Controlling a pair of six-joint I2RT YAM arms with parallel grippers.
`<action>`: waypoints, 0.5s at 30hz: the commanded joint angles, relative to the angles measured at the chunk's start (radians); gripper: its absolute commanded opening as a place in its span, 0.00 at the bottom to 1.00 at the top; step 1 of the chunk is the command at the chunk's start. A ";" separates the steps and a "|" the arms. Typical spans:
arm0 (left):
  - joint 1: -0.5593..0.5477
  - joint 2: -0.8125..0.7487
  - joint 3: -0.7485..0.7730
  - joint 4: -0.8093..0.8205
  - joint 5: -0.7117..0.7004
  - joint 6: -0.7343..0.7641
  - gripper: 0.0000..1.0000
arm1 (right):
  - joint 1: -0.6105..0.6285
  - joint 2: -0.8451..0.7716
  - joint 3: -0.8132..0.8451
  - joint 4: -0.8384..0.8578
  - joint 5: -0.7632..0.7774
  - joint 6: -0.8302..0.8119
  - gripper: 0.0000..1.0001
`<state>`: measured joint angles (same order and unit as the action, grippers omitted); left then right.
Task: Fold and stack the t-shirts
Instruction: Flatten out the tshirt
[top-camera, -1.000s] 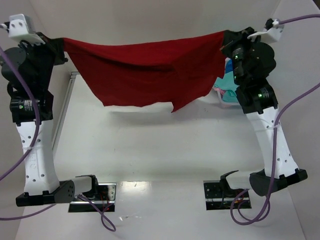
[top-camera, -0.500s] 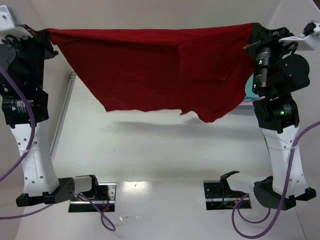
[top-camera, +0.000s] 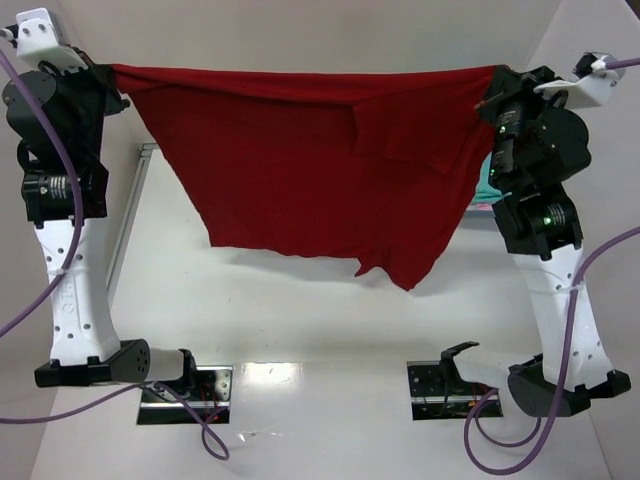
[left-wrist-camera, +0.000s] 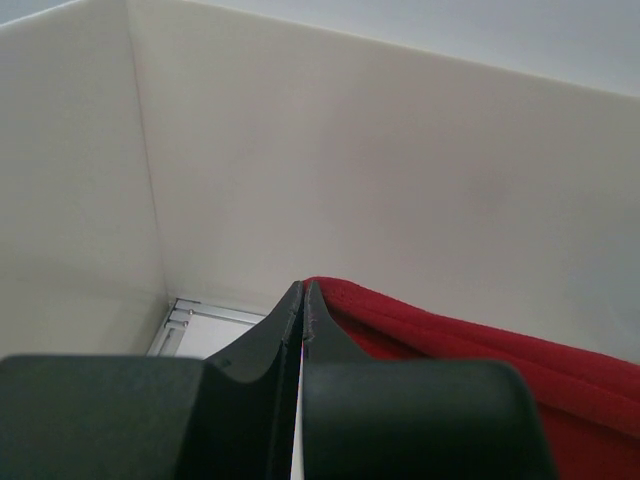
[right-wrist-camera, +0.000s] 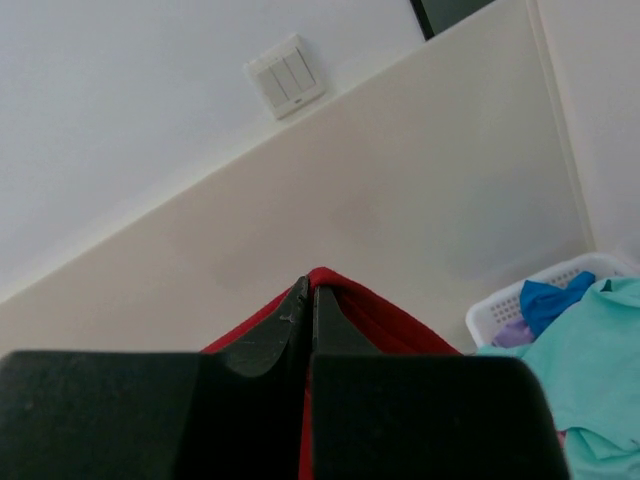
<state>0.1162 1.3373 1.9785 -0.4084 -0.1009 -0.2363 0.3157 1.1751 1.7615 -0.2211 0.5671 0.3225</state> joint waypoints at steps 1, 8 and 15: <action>0.010 0.028 0.043 0.069 -0.033 0.032 0.00 | -0.004 0.039 0.007 0.086 0.073 -0.039 0.00; 0.010 0.115 0.183 0.031 -0.011 0.054 0.00 | -0.004 0.147 0.104 0.095 0.062 -0.098 0.00; 0.010 0.192 0.355 -0.017 0.007 0.054 0.00 | -0.004 0.160 0.139 0.106 0.073 -0.122 0.00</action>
<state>0.1165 1.5379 2.2684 -0.4557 -0.0891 -0.2085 0.3157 1.3758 1.8477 -0.2054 0.5900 0.2367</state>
